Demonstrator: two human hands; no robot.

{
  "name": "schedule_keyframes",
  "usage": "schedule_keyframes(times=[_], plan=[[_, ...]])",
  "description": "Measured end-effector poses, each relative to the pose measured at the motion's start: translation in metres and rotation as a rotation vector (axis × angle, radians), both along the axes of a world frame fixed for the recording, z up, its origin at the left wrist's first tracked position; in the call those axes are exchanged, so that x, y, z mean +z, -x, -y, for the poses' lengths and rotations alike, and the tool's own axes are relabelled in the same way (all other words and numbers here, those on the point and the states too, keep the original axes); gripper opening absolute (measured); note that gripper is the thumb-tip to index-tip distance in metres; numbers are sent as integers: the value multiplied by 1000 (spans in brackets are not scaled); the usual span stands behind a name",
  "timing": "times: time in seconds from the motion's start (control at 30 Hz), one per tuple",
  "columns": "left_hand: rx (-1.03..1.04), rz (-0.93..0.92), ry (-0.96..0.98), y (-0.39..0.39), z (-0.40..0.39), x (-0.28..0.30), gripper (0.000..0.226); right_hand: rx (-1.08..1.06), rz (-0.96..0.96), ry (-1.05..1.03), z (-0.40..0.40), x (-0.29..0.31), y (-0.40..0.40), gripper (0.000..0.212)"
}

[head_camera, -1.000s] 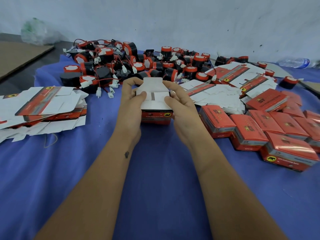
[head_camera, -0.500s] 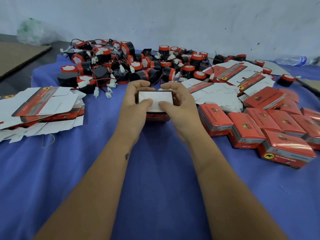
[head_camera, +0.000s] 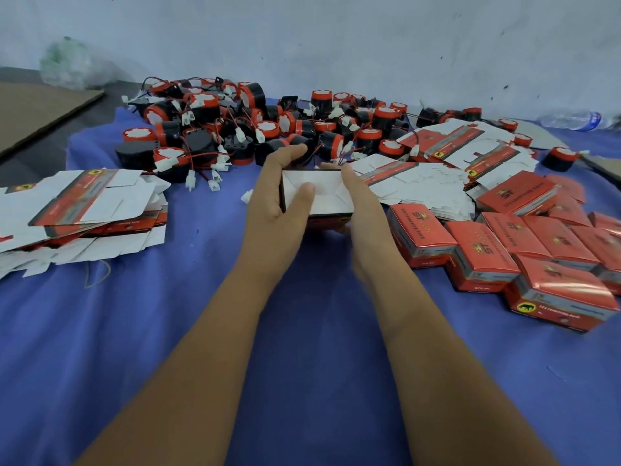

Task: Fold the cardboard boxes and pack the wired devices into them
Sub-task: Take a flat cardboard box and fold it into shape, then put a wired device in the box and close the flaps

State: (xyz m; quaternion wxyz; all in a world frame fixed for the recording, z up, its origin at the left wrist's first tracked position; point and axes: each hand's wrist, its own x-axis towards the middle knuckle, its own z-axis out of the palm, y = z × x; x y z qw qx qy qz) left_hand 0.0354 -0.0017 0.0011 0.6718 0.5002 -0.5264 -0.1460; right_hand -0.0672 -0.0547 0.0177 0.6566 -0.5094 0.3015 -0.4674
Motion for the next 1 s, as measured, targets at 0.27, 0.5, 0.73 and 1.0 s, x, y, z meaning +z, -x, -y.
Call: schedule_keyframes(times=[0.27, 0.5, 0.73, 1.0], plan=[[-52, -242, -381, -5, 2, -6, 71, -112, 82, 334, 4, -3, 6, 13], [141, -422, -252, -20, 4, -4, 36, -221, 8, 311, 6, -6, 6, 18], [556, -674, 115, -26, 9, -2, 38, 37, -860, 365, 31, -10, -34, 36], [546, -769, 163, -31, 17, -9, 30, 119, -1399, 569, 69, -16, -103, 45]])
